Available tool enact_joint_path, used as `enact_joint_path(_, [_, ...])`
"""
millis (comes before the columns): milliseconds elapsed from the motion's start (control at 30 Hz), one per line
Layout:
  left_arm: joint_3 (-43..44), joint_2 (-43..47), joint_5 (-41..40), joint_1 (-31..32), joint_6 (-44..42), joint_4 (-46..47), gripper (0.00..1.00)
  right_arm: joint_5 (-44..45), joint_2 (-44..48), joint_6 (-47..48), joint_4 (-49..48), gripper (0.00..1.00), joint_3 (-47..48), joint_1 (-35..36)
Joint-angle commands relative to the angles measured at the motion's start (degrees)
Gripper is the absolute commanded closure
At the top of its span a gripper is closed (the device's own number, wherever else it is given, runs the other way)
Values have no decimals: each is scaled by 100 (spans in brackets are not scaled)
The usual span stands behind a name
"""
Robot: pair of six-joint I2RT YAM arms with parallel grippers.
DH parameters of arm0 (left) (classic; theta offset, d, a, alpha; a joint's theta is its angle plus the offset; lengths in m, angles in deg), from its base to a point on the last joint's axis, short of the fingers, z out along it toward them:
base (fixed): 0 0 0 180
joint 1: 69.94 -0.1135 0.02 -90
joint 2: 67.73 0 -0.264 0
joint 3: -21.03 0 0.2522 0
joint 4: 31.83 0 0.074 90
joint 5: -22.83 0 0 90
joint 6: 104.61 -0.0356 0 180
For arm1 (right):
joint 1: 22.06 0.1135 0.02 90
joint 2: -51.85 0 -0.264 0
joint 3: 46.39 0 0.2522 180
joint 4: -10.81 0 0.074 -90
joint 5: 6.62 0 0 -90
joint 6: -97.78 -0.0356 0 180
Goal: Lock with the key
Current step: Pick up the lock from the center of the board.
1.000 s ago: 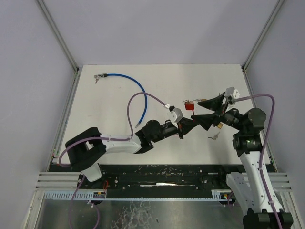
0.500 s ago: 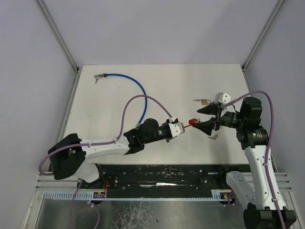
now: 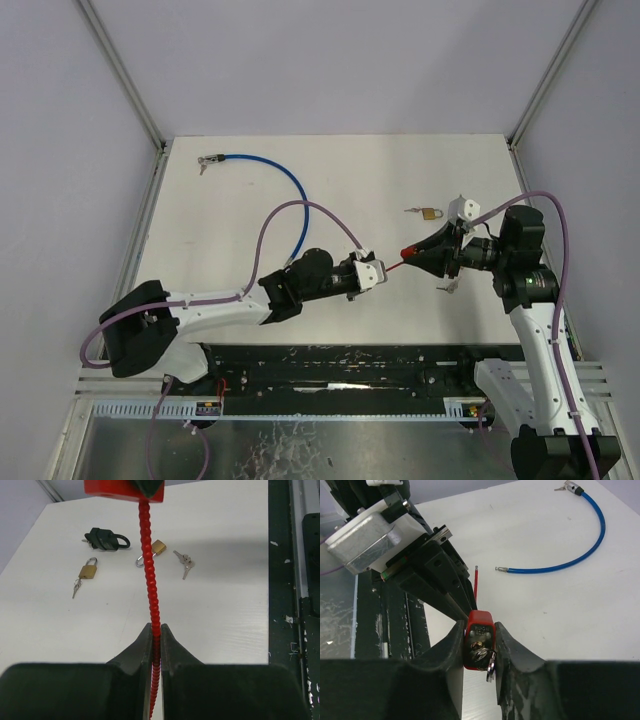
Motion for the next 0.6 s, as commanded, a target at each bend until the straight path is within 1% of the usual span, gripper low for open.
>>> enact_joint_path(0, [37,177,154,-52,12,205,99,-84,-58,229,90,84,120,33])
enact_joint_path(33, [32,183,161,-57,26,205,100,-99,-93,315,194,92,164,48])
enact_joint_path(67, [24,192,164,-64,54,210,99,-104,-107,368,261,98,201,58])
enact_joint_path(100, [8,207,174,-83,103,239,99,-123,-114,387,291,100,222,62])
enact_joint_path(133, [-16,226,181,-92,176,282,98,-148,-111,381,295,100,234,63])
enact_joint_path(200, [-107,298,270,-128,429,570,73,-229,-107,337,273,100,229,63])
enact_joint_path(300, [-426,396,1168,-216,989,1486,38,-425,-117,325,252,100,188,65])
enact_joint_path(333, [-514,399,1372,-221,1140,1798,29,-471,-130,337,256,100,173,71])
enact_joint_path(367, [-538,379,1506,-216,1317,1985,24,-509,-138,347,263,100,170,72])
enact_joint_path(400, [-489,335,1637,-223,1442,2045,23,-555,-146,388,309,100,172,74])
enact_joint_path(467, [-251,203,1837,-229,1567,1883,24,-630,-145,496,362,100,164,86])
enact_joint_path(567, [164,-95,2026,-231,1693,1504,33,-766,-104,598,392,100,127,118])
